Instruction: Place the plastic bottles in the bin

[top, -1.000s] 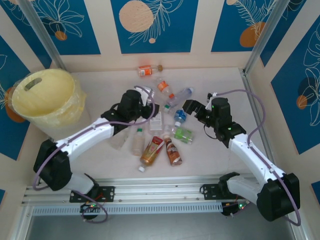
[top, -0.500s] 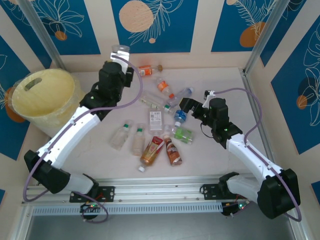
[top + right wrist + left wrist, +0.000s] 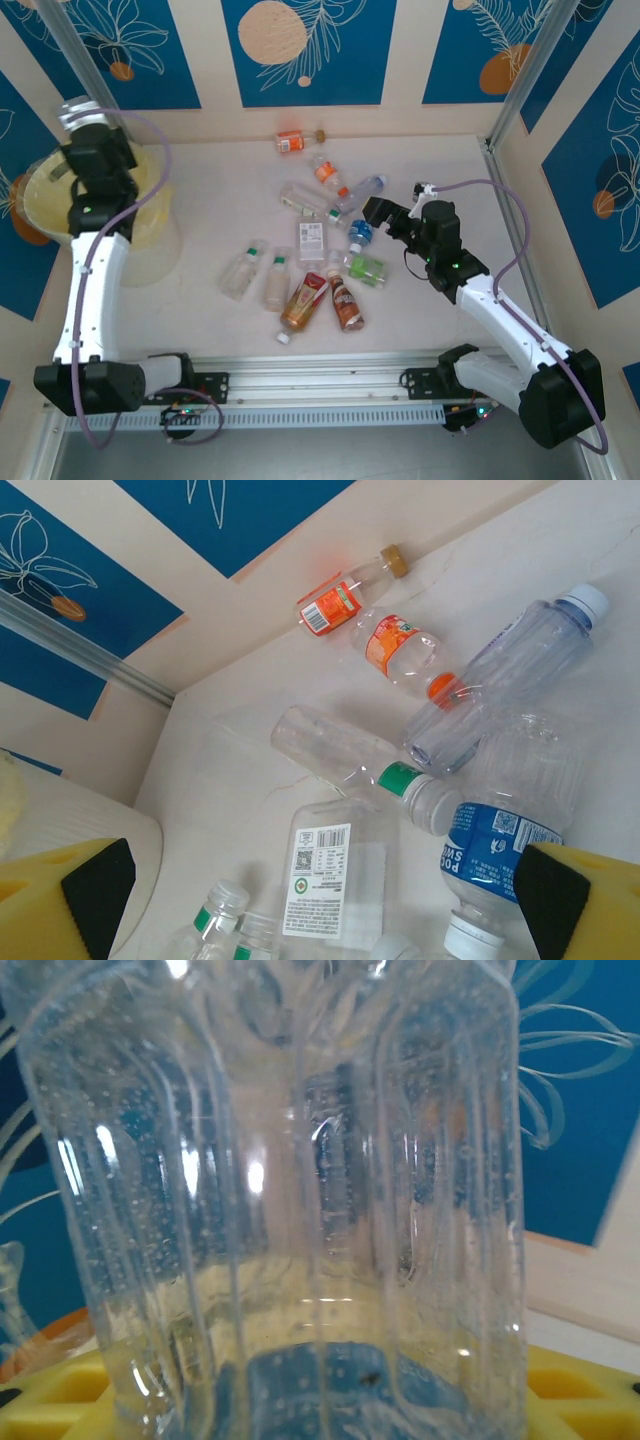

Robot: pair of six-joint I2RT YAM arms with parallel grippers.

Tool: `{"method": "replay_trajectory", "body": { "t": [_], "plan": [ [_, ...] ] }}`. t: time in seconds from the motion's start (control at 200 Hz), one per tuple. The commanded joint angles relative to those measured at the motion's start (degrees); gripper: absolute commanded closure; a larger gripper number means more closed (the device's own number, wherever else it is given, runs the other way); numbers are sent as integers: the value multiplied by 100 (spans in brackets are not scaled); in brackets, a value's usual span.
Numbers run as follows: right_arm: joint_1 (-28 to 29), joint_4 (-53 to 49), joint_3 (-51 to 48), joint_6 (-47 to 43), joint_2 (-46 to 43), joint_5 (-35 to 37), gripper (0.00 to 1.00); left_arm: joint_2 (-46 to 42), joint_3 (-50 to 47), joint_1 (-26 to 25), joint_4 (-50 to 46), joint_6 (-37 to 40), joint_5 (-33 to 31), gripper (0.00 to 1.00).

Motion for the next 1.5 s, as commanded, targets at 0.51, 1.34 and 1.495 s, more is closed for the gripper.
{"method": "replay_trajectory", "body": {
  "t": [0.51, 1.34, 1.495],
  "plan": [
    [61, -141, 155, -179, 161, 30, 1, 1266, -402, 1458, -1720, -1594, 1977, 47],
    [112, -340, 373, -135, 443, 103, 1, 1864, -779, 1448, -1718, -1671, 2063, 14],
    [111, -441, 347, -126, 408, 189, 1, 1690, -706, 1450, -1601, -1629, 2264, 11]
  ]
}}
